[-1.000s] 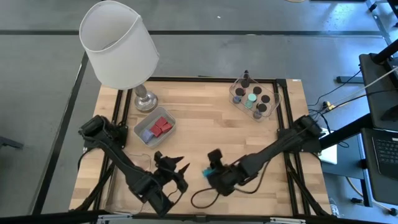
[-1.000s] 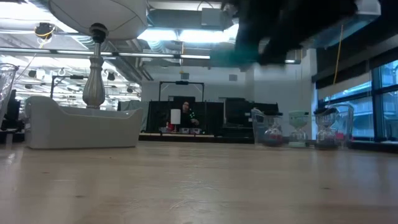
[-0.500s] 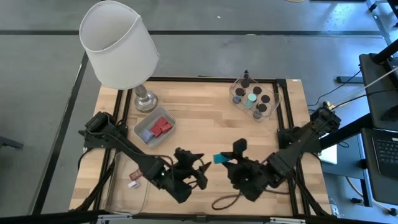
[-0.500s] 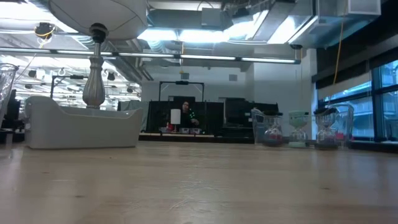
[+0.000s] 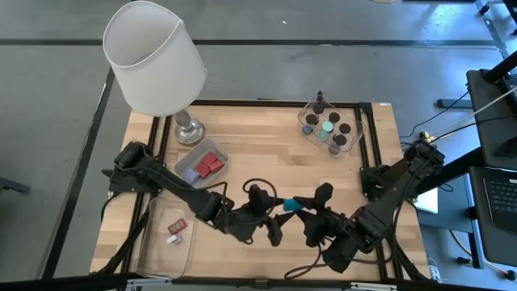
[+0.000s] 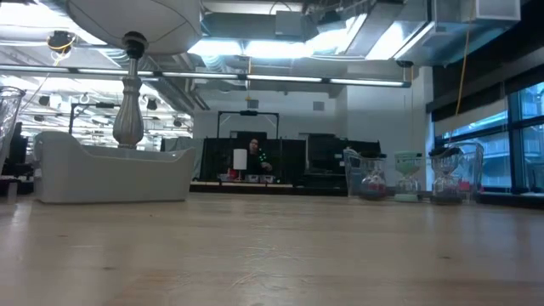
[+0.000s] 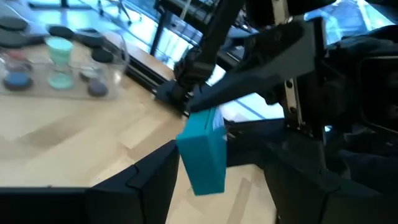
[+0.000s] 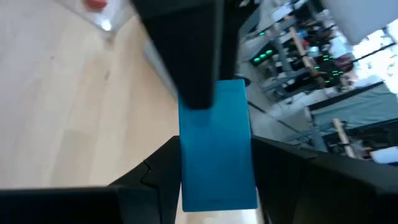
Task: Pick & Place Office items
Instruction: Put the blue digital timer into the bottom transparent bin, then return to Home Position
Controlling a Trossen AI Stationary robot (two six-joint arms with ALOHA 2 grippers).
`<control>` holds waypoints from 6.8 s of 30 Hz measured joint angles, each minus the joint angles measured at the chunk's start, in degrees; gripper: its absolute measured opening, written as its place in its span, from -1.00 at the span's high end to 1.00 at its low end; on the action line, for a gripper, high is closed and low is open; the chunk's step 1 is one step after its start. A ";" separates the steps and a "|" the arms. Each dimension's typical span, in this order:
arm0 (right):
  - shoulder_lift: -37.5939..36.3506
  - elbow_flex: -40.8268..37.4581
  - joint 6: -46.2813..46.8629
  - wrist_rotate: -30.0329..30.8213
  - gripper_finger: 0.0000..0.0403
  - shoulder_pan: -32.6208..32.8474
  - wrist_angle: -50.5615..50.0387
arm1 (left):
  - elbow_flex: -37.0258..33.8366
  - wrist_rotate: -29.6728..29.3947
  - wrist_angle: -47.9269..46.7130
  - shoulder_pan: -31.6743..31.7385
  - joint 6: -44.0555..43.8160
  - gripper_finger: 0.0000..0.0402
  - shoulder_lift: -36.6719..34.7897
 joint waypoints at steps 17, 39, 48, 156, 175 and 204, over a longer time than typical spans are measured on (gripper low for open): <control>0.00 0.04 -0.60 1.18 0.21 0.22 0.37 | 0.00 1.25 1.15 0.04 -0.20 0.37 0.00; -0.40 0.04 8.20 -16.77 -0.48 0.22 0.77 | -0.04 5.13 -0.53 0.01 -0.43 0.68 0.02; -6.41 0.04 22.64 -25.80 -0.53 0.47 -10.75 | 0.00 8.15 -16.08 3.25 -8.41 0.68 -1.81; -10.45 -6.01 31.07 -17.03 -0.27 0.33 -19.78 | -0.04 42.20 -76.90 -29.90 -91.40 0.49 7.43; -10.45 -0.39 22.68 -25.01 -0.27 0.22 -19.80 | 2.64 45.57 -79.85 -24.26 -77.79 0.08 -3.93; -10.45 0.00 18.98 -9.74 -0.27 3.39 -25.05 | 2.58 4.83 -71.98 -28.74 -51.49 0.09 -19.33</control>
